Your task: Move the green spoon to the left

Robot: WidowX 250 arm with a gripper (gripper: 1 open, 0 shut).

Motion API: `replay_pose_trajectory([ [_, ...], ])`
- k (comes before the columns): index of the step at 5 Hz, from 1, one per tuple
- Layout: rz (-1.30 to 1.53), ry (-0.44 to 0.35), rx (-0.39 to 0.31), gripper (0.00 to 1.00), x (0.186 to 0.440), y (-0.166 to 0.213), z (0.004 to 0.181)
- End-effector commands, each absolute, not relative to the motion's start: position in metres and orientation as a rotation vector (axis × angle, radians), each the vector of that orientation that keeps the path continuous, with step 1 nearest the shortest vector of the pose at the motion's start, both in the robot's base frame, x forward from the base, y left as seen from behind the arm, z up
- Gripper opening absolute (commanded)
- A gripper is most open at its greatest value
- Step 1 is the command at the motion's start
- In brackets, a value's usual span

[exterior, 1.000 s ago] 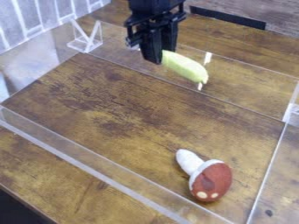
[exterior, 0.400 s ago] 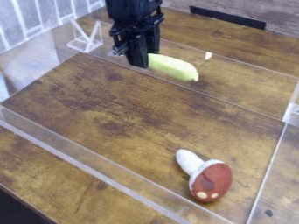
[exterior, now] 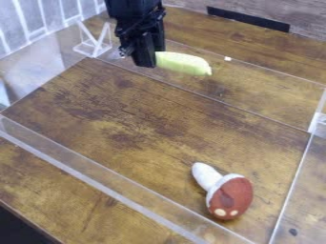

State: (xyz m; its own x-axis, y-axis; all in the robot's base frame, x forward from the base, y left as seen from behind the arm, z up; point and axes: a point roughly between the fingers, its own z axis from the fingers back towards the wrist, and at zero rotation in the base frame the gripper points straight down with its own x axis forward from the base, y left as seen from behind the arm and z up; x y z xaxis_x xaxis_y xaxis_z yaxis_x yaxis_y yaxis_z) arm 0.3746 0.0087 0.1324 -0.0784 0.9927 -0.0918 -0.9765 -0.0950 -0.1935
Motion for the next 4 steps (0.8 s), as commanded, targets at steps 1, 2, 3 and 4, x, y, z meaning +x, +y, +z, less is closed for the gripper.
replay_pose_trajectory([
  [1, 1.683, -0.190, -0.304, 0.00, 0.372, 0.035, 0.165],
  [2, 1.715, -0.205, -0.302, 0.00, 0.367, 0.057, 0.160],
  [3, 1.746, -0.215, -0.296, 0.00, 0.366, 0.071, 0.152],
  [4, 1.767, -0.226, -0.291, 0.00, 0.368, 0.084, 0.144],
])
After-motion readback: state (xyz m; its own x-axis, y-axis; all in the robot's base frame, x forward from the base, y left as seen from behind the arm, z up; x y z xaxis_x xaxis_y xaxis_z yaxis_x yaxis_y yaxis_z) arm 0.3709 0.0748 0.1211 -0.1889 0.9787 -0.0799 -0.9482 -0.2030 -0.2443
